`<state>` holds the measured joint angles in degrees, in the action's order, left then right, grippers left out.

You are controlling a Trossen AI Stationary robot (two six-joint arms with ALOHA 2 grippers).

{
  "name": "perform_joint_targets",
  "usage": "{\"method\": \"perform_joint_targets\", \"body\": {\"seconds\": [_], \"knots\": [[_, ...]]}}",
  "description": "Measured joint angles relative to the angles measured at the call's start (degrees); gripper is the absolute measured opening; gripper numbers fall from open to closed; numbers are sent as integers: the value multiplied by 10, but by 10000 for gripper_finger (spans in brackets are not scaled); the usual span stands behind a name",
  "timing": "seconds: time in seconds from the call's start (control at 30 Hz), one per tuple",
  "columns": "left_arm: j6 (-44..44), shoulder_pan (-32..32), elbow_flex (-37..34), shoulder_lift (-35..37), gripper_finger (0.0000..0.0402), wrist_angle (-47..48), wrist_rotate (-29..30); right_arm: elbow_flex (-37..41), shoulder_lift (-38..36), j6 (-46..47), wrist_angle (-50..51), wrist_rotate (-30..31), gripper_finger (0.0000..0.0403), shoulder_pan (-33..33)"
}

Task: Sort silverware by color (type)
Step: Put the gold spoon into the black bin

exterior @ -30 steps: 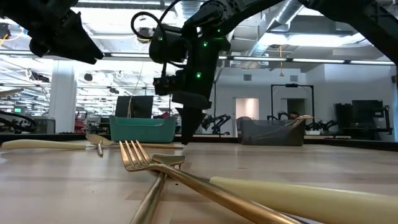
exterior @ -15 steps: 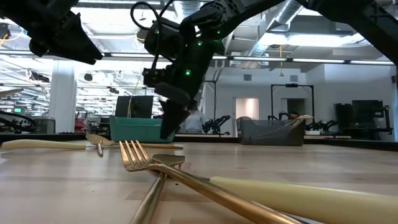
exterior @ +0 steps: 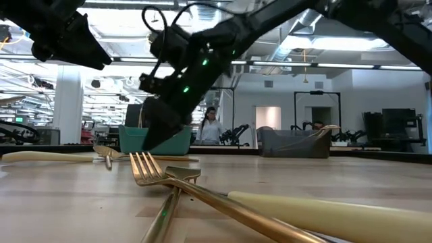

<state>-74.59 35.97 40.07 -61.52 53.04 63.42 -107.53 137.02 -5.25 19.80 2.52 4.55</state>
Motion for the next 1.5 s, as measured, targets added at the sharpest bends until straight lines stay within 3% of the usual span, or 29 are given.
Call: {"method": "perform_joint_targets", "body": {"seconds": [0.3,0.53,0.83,1.13,1.27,1.5], "knots": [[0,0,0,0,171,1,0,-3,36,7,-9,2,125,8],[-1,0,0,0,171,1,0,-4,39,9,-2,3,33,8],[-7,0,0,0,171,0,-1,1,7,27,27,2,32,11],[-16,1,0,0,171,0,-3,6,-92,17,66,7,32,20],[-16,1,0,0,171,0,-3,53,-135,17,44,20,32,26],[-13,1,0,-17,171,-17,23,222,-250,40,-134,19,32,35]]}}
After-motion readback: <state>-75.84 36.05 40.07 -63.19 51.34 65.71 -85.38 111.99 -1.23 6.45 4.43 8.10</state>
